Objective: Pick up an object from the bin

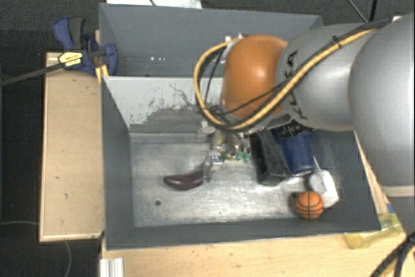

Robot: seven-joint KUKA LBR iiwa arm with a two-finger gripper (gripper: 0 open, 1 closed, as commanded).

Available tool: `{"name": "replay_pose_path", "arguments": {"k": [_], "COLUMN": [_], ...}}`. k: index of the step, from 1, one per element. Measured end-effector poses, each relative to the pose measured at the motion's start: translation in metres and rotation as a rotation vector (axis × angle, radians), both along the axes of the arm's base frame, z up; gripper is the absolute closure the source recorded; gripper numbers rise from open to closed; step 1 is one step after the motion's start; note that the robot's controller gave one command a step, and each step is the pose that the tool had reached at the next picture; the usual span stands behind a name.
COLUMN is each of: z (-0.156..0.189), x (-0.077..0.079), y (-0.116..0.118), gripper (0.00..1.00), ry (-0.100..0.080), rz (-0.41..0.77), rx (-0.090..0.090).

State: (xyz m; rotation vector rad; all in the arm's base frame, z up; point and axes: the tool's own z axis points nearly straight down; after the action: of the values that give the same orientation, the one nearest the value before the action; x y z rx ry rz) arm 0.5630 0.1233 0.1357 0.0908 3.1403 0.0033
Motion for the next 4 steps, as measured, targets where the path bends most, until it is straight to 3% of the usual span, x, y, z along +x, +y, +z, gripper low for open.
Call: {"name": "replay_pose_path", "arguments": {"k": [1,2,3,4], "z": [-0.006,-0.059,-0.069,-0.068], "x": [-0.003,-0.008,-0.004,-0.004], "y": [-0.001,-0.006,-0.002,-0.002], "gripper": [0.0,0.0,1.0,1.0], "ry": [0.001,-0.006,-0.025,-0.025], "rz": [0.265,0.331,0.387,0.394], "rx": [-0.002,-0.001,-0.001,-0.002]}}
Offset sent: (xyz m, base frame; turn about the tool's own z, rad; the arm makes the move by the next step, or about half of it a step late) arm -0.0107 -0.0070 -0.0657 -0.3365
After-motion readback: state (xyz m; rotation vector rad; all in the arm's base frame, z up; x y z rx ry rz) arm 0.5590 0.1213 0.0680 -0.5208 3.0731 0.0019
